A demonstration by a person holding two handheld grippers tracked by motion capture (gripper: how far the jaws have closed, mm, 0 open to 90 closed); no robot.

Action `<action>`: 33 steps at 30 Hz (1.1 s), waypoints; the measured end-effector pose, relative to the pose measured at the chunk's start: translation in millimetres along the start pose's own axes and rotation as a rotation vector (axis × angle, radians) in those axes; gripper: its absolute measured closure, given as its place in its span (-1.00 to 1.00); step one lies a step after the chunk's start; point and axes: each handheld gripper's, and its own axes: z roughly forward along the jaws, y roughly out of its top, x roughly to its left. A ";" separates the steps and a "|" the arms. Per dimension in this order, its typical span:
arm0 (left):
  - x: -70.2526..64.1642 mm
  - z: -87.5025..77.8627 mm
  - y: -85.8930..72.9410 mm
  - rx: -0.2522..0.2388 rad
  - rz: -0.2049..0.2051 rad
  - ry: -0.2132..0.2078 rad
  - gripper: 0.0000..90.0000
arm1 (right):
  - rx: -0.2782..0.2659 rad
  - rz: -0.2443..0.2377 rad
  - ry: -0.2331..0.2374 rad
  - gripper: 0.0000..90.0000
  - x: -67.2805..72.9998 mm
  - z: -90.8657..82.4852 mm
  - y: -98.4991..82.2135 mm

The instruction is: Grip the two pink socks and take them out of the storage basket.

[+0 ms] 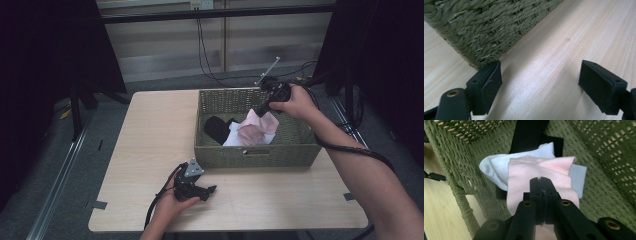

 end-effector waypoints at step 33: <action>0.0 0.0 0.0 0.001 0.001 0.001 -0.60 | -0.064 -0.034 0.003 0.98 9.9 -49.8 5.9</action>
